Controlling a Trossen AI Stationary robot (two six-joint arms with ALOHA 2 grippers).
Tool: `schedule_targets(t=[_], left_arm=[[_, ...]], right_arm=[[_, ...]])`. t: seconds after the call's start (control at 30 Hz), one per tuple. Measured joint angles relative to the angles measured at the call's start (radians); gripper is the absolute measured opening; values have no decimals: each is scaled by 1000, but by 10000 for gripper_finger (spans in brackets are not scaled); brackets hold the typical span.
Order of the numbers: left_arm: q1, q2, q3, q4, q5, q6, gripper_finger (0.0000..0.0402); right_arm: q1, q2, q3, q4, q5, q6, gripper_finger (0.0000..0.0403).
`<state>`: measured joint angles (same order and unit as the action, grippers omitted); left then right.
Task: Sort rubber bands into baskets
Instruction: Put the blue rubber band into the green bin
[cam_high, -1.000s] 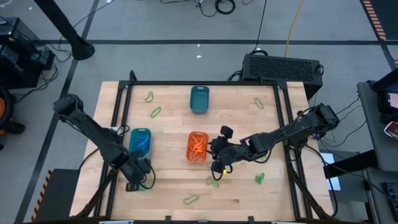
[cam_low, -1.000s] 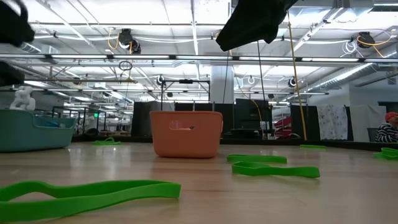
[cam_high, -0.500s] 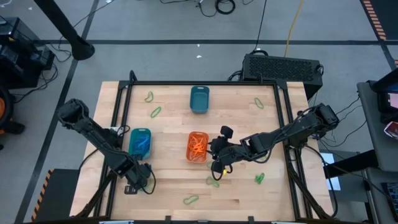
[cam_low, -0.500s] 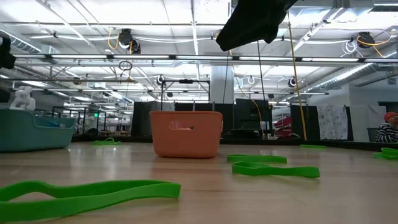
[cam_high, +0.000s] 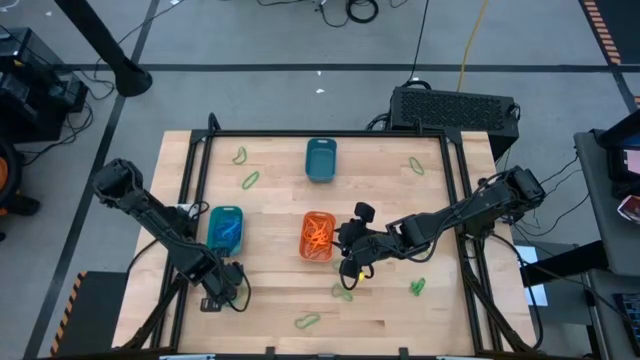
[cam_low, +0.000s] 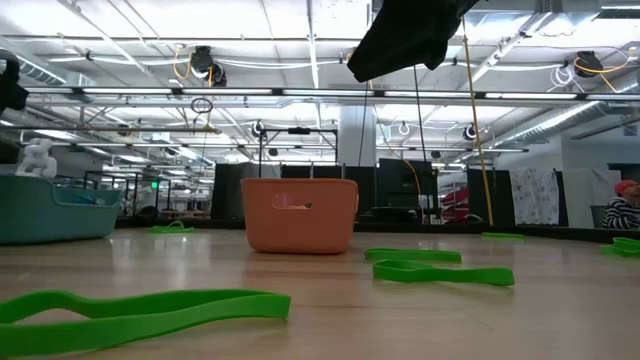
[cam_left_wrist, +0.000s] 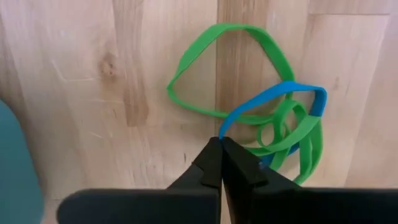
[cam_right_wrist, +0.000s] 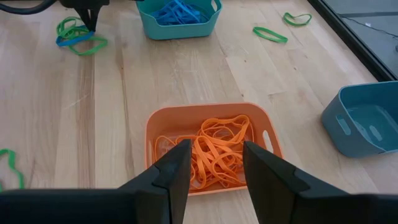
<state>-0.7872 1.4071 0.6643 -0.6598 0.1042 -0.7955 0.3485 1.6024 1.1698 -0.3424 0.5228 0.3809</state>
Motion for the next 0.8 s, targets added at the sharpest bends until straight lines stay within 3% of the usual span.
schedule_targets(t=[0.27, 0.8], left_arm=[[1, -1, 35, -58, 2, 13, 3], [2, -2, 352, -370, -66, 71, 1]], right_arm=[[0, 0, 0, 0, 0, 0, 137], [0, 0, 0, 0, 0, 0, 137]])
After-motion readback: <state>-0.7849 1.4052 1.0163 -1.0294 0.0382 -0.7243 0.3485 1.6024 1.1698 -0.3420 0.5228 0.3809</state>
